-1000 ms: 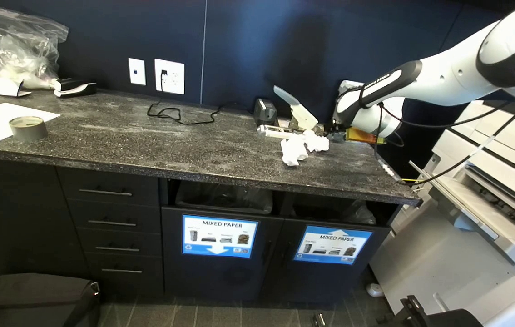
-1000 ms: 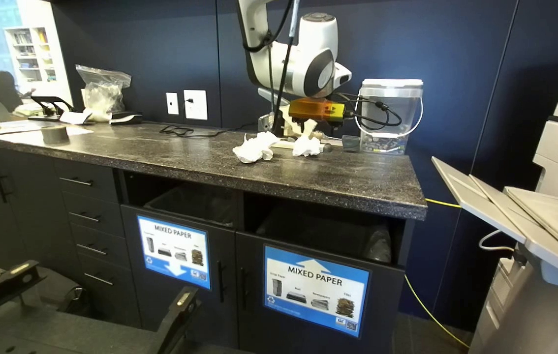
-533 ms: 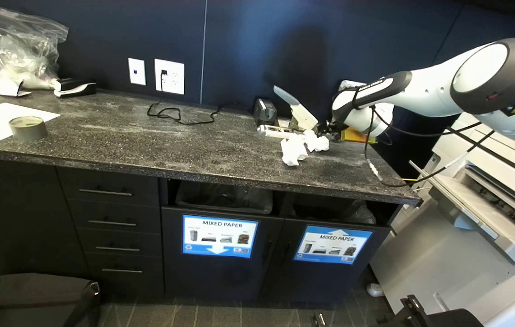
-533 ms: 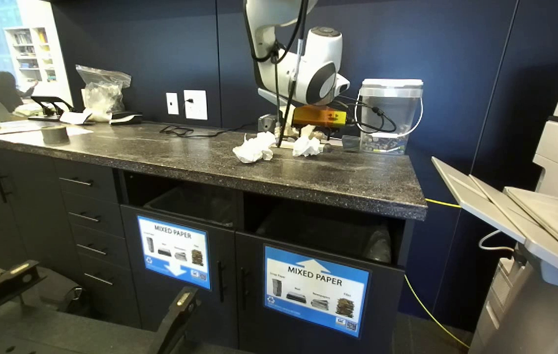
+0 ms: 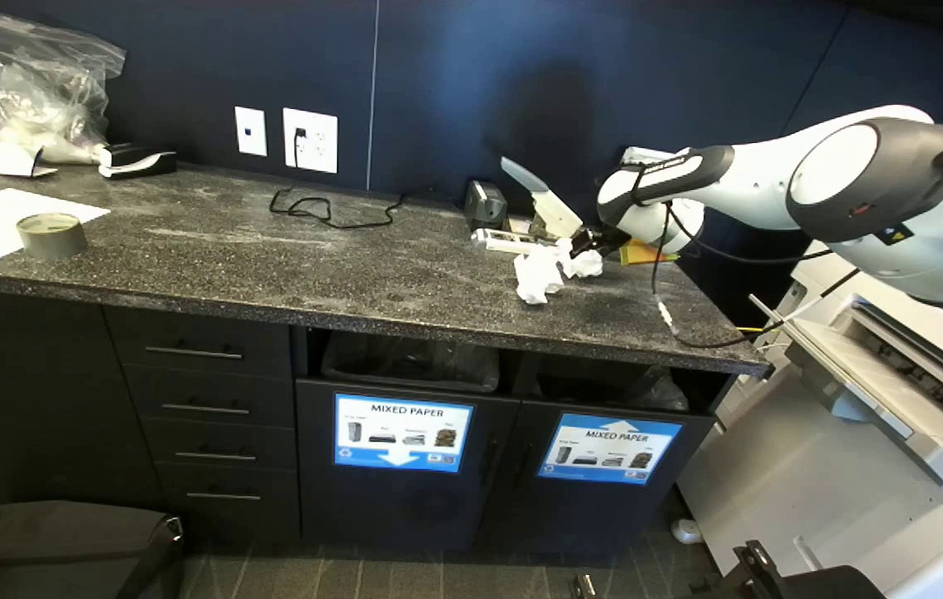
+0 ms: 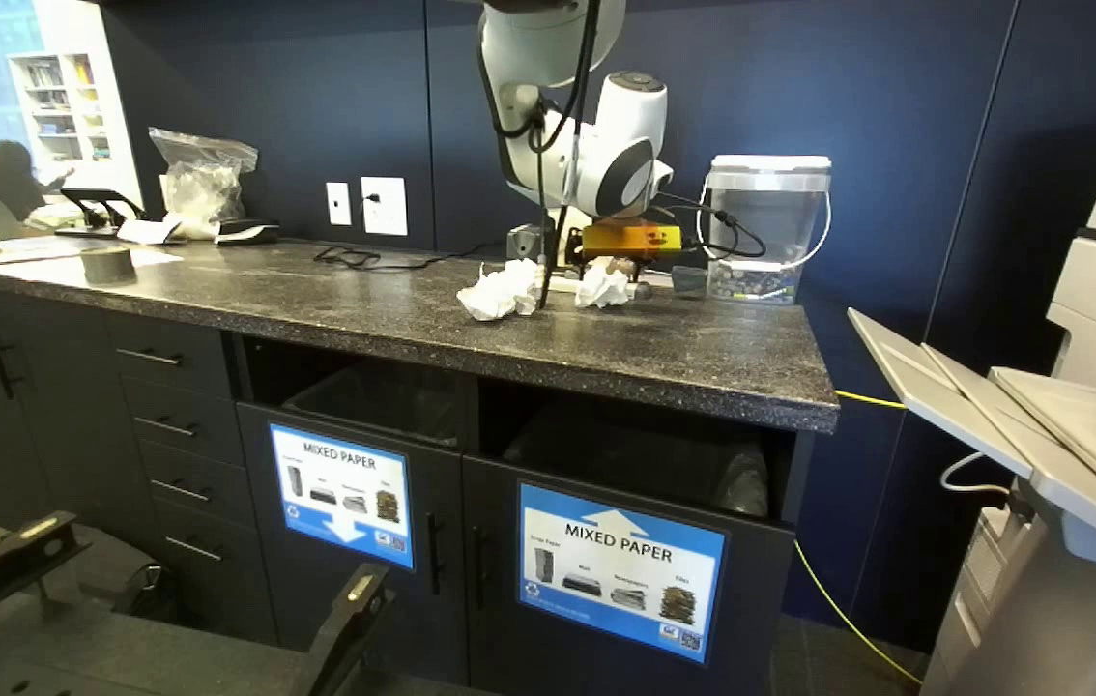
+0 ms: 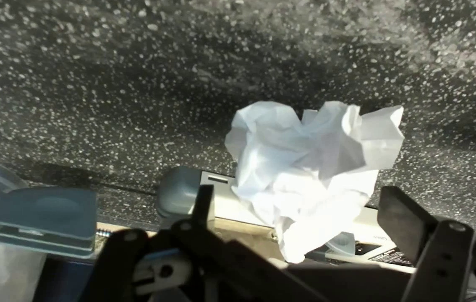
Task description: Pick up the papers from the counter and put them in the bin
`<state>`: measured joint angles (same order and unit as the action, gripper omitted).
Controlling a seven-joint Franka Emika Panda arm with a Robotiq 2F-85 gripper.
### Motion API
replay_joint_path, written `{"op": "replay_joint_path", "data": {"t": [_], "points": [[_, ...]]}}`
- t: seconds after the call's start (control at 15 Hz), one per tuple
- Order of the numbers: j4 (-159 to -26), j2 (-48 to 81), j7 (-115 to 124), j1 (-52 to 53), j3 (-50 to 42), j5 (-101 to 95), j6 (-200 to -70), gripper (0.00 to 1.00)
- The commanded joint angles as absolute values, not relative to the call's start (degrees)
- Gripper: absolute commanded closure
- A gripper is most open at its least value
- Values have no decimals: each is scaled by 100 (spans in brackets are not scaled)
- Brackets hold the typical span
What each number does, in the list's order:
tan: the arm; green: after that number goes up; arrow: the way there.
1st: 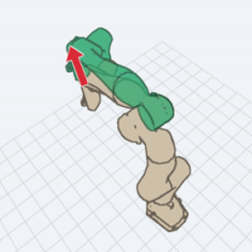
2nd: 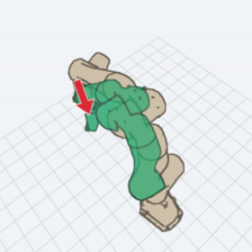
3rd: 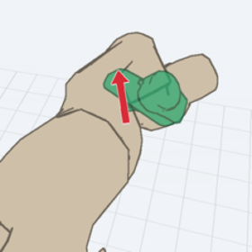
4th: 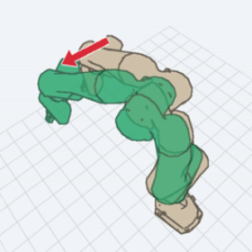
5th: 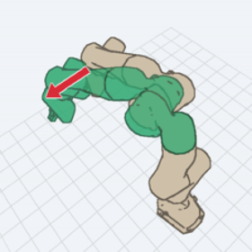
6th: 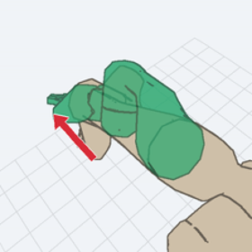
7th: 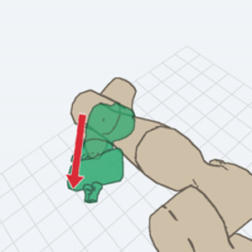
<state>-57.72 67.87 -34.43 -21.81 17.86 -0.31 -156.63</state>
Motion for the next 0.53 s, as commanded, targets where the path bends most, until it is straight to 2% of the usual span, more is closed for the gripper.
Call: {"op": "replay_joint_path", "data": {"t": [0.0, 0.47], "points": [[-5060, 7157, -3918, -2068, 1846, 91, -15368, 0], [-4629, 7444, -4223, -1901, 1730, 134, -15040, 0]]}}
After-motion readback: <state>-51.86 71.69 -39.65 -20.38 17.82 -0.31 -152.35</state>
